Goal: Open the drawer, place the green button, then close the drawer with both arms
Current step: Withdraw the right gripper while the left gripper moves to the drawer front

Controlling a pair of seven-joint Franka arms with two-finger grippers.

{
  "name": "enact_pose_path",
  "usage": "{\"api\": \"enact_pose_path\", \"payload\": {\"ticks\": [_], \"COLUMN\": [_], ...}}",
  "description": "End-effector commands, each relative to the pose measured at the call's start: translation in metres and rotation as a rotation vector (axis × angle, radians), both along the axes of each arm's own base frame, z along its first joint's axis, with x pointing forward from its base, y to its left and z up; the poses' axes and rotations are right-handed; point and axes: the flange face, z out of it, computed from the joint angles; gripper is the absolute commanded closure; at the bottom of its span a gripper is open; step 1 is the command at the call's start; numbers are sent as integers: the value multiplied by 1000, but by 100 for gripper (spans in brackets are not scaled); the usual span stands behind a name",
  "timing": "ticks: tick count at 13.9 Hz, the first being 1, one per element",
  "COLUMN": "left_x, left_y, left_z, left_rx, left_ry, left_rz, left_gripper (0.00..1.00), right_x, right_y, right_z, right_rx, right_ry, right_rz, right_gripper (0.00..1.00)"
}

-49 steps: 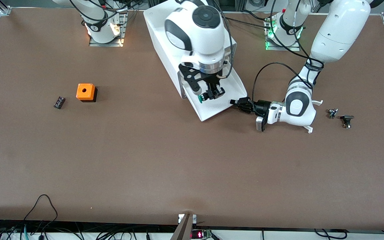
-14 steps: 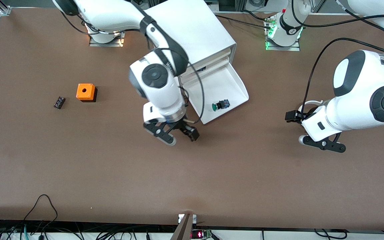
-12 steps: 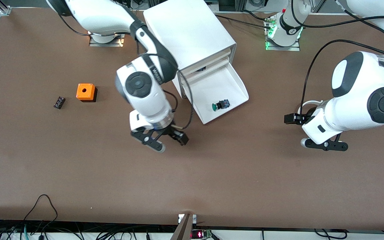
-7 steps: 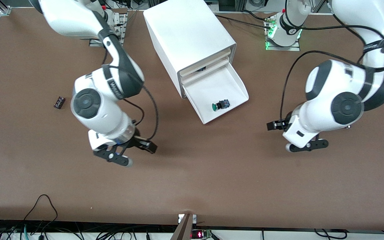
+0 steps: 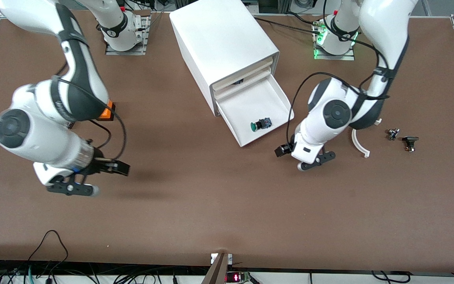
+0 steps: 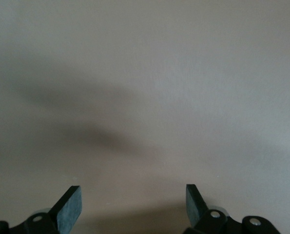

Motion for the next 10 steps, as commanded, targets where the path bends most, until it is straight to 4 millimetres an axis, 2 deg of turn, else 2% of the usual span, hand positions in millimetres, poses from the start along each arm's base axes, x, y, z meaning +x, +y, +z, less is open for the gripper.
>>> {"api": "enact_pose_path", "payload": {"ticks": [1,3,6,8,10], "left_x": [-33,-48,-60,-66,-79], "left_y": [-13,-23,-23,-26,-45], "left_z": [-13,-31,-44,-48,-49], "left_rx": [1,-5,6,16,17], "left_ry": [-29,-25,-5,17,33], "left_rz": [52,75,72,82,109], "left_gripper": [6,6,5,2,2], "right_x": [-42,-60,-91,-112,-132], "right_y": [-32,-49,-65,-91,-99], "right_z": [26,45,77,93,110], "right_rx": [12,3,-7,-10,-11], "right_ry": [15,23,26,14,-1], "right_rz": [53,37,26,-8,0], "right_gripper": [0,0,0,0,0]}}
